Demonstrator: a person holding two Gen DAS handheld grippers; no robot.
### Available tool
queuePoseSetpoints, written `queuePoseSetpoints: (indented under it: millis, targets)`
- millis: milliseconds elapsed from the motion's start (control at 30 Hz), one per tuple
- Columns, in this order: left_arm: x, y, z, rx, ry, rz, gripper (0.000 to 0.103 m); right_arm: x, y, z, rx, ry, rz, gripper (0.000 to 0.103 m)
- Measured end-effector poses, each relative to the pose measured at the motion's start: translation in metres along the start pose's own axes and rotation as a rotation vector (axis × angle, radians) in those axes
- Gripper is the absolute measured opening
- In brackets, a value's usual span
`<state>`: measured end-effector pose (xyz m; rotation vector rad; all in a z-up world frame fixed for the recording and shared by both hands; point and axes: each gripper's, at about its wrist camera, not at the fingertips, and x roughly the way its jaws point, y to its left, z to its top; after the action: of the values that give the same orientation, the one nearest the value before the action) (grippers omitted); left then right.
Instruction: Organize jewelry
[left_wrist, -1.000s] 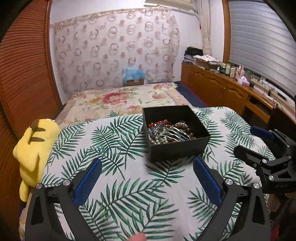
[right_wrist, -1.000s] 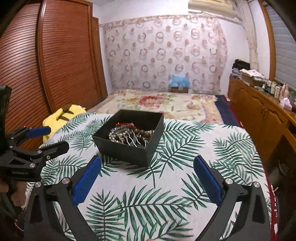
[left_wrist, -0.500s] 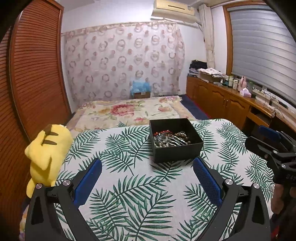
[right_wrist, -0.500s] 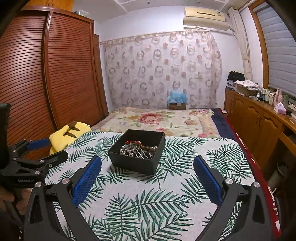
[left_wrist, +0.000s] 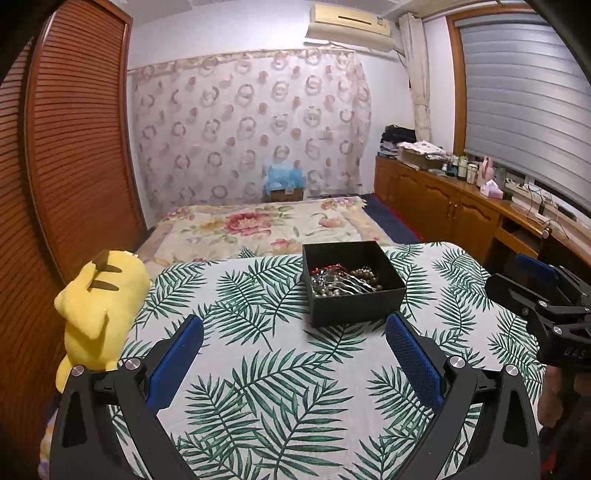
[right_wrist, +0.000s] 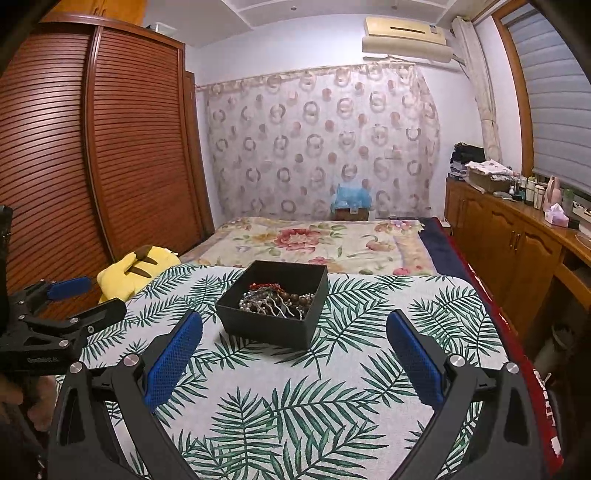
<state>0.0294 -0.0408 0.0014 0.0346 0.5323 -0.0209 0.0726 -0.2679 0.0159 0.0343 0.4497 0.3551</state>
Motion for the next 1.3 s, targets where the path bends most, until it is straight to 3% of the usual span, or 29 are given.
queuePoseSetpoints:
  millis: [1300]
  targets:
    - [-0.0051, -0.0012, 0.0000, -0.014, -0.016, -0.003, 0.095, 0.0028, -0.0023, -0.0043, 0.002, 0.007, 0.000, 0.100]
